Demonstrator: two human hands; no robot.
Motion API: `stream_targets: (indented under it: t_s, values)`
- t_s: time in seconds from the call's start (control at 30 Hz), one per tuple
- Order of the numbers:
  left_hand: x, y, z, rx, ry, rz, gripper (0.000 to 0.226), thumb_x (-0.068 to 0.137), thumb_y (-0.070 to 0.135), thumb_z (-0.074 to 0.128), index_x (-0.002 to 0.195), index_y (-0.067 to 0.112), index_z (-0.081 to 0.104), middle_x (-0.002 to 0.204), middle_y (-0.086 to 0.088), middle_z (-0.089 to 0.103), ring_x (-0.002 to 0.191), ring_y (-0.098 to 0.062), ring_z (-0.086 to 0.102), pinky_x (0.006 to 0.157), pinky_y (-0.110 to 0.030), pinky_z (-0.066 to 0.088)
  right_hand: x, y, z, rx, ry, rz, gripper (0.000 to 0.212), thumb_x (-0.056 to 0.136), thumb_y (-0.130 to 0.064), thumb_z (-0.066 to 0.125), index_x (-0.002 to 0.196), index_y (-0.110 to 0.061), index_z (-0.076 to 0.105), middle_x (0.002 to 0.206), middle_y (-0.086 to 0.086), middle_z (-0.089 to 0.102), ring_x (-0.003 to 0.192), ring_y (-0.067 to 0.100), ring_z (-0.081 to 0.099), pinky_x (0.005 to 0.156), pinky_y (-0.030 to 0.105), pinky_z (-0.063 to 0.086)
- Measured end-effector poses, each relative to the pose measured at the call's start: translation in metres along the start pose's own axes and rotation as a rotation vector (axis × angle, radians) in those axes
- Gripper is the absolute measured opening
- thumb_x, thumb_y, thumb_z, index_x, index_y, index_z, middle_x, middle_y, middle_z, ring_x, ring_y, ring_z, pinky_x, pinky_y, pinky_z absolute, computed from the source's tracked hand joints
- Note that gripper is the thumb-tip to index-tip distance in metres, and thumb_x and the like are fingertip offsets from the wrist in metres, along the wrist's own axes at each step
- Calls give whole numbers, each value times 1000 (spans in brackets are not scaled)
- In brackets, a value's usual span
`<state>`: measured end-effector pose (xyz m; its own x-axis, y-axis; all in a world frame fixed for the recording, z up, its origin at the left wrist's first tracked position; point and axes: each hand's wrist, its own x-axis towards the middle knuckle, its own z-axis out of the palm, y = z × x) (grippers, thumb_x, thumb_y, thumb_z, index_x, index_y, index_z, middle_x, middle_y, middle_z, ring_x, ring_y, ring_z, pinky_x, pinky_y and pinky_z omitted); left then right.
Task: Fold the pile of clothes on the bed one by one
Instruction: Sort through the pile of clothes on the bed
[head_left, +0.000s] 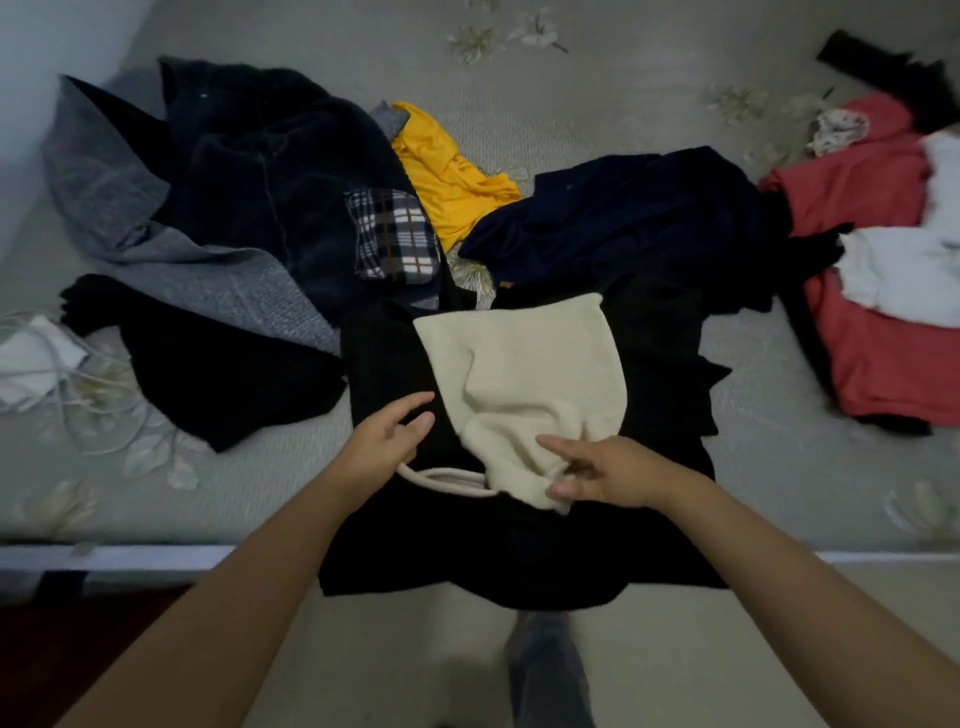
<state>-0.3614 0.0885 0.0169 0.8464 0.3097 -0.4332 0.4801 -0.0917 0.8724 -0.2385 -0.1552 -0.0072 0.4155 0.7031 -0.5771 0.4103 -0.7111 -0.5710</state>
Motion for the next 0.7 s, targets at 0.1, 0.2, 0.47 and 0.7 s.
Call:
stream_targets:
  t_s: [0.1, 0.2, 0.47, 0.7]
  values:
    - [-50, -16, 3, 111, -133, -58, 42, 94, 29, 46, 134, 31, 38, 62, 5, 46, 54, 2, 50, 61, -13, 42, -46, -9, 32, -111, 29, -27, 57, 84, -45, 58, 136, -40, 35, 122, -3, 61, 90, 4, 56, 77, 10, 34]
    - [-95, -41, 14, 195, -107, -35, 49, 92, 33, 48, 139, 31, 32, 58, 5, 45, 58, -4, 48, 62, -17, 39, -83, -16, 63, -191, 114, -4, 60, 84, -44, 58, 138, -38, 31, 117, 0, 62, 76, 2, 50, 65, 12, 32]
    - [-148, -43, 12, 324, 356, 238, 54, 94, 27, 48, 142, 11, 28, 59, 0, 43, 62, -18, 47, 64, -30, 37, -180, -19, 82, -241, 764, 193, 60, 78, -27, 70, 131, -9, 47, 133, 14, 51, 109, 33, 59, 79, 41, 48]
    - [-127, 16, -14, 529, 595, 344, 76, 77, 40, 43, 138, -3, 29, 113, -34, 42, 100, -42, 45, 87, -47, 37, -201, -23, 12, -226, 1065, 282, 52, 83, -22, 66, 126, 2, 50, 123, 25, 55, 98, 44, 60, 71, 47, 48]
